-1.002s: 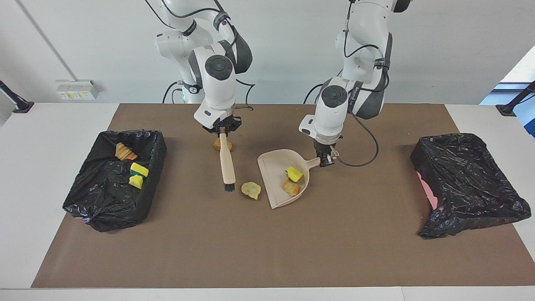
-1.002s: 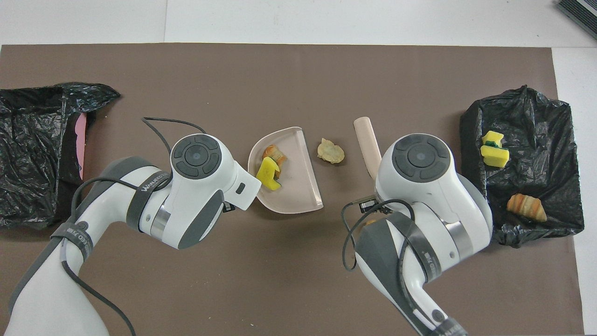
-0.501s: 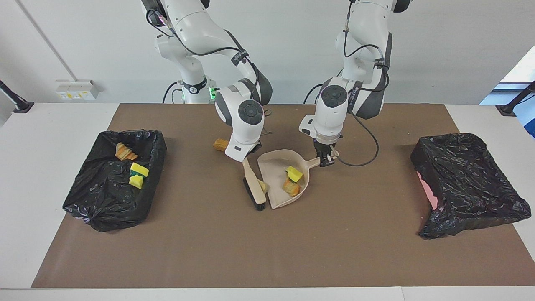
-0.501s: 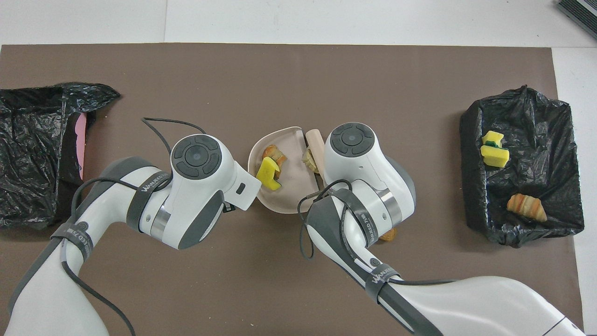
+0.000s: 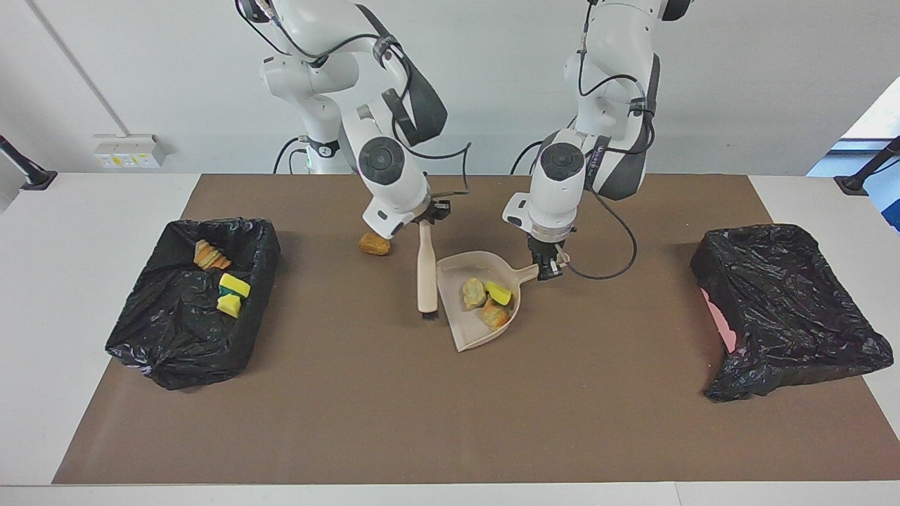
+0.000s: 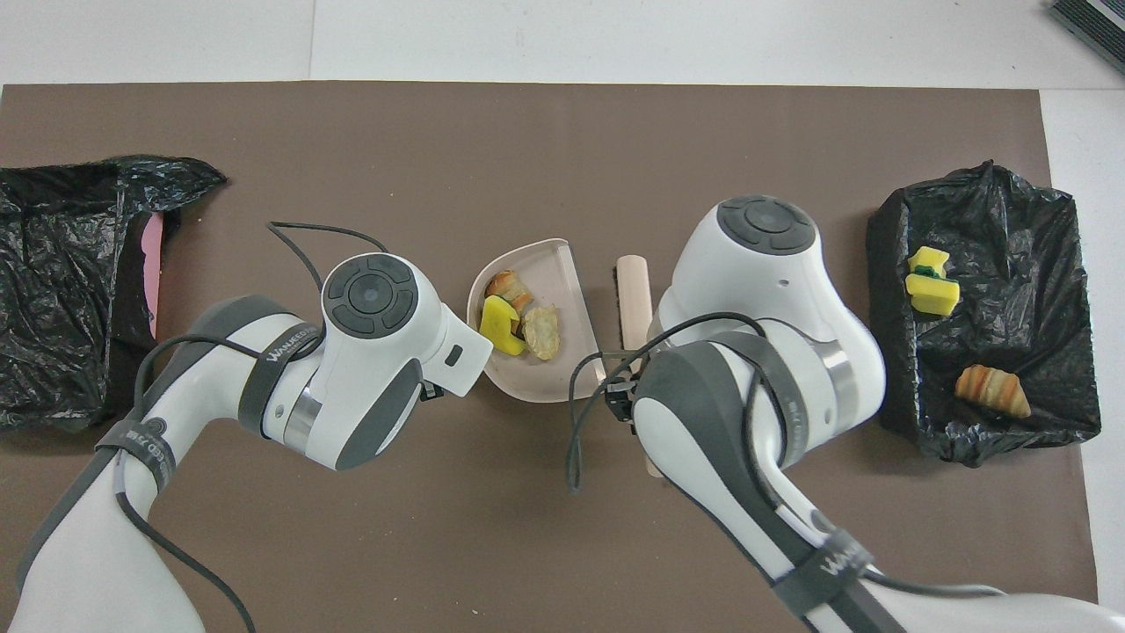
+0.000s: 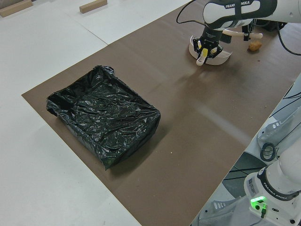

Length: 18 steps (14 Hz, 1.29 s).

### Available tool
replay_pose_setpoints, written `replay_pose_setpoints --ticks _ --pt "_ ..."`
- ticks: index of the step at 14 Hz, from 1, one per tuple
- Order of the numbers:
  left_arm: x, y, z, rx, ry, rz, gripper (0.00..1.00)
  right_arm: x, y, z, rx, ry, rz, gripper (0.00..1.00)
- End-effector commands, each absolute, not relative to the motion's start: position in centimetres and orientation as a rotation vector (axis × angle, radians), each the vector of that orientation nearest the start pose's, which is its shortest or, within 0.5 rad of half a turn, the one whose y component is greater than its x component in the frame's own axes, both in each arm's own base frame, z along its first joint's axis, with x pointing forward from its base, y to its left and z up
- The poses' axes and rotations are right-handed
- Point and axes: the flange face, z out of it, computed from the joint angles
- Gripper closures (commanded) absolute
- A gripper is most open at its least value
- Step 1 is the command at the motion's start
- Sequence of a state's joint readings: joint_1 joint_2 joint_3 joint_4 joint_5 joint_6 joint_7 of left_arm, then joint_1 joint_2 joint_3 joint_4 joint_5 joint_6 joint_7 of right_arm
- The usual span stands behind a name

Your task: Sweep and dump trash in bin

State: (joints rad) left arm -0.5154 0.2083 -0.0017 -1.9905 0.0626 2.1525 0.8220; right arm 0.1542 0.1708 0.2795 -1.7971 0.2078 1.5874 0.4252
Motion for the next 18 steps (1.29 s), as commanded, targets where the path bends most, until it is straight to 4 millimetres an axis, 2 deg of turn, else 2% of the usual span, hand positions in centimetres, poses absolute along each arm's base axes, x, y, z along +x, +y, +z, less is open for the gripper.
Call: replay_pose_setpoints --ticks 1,3,4,6,8,9,11,12,13,14,15,18 --pt "50.4 -28.6 35.8 -2.304 2.042 0.075 1.00 43.8 21.0 44.5 -3.219 0.143 0.706 1.00" --pt "50.1 -30.0 36.1 -2.192 2.157 0.048 1.00 37.2 19.8 42.1 -3.301 0.145 0.682 1.00" --pt "49.6 -30.6 36.2 -2.174 2.174 0.055 1.00 35.6 18.4 40.7 -3.308 0.153 0.673 1.00" --pt "48.8 -31.6 36.2 -2.144 2.201 0.061 1.00 34.2 15.0 39.0 -3.267 0.130 0.716 1.00" --pt "47.6 -32.3 36.4 -2.121 2.222 0.074 1.00 32.9 13.7 36.2 -3.248 0.130 0.731 1.00" --pt "46.5 -32.6 36.1 -2.107 2.236 0.087 1.00 32.7 13.6 35.4 -3.247 0.130 0.687 1.00" --pt "46.3 -32.5 36.0 -2.108 2.237 0.094 1.00 33.4 14.4 34.4 -3.181 0.082 0.676 1.00" --pt "46.2 -32.5 35.9 -2.106 2.239 0.096 1.00 34.0 14.5 34.0 -3.079 -0.063 0.683 1.00" --pt "45.9 -32.4 35.7 -2.106 2.240 0.103 1.00 35.1 14.9 32.8 -2.954 -0.087 0.636 1.00" --pt "45.7 -32.3 35.7 -2.108 2.238 0.101 1.00 35.7 15.8 31.5 -2.921 -0.056 0.606 1.00" --pt "45.5 -32.1 35.5 -2.108 2.239 0.108 1.00 36.1 16.7 31.2 -2.909 -0.063 0.577 1.00" --pt "45.3 -31.4 35.3 -2.117 2.233 0.117 1.00 37.5 21.6 32.8 -2.791 -0.085 0.546 1.00"
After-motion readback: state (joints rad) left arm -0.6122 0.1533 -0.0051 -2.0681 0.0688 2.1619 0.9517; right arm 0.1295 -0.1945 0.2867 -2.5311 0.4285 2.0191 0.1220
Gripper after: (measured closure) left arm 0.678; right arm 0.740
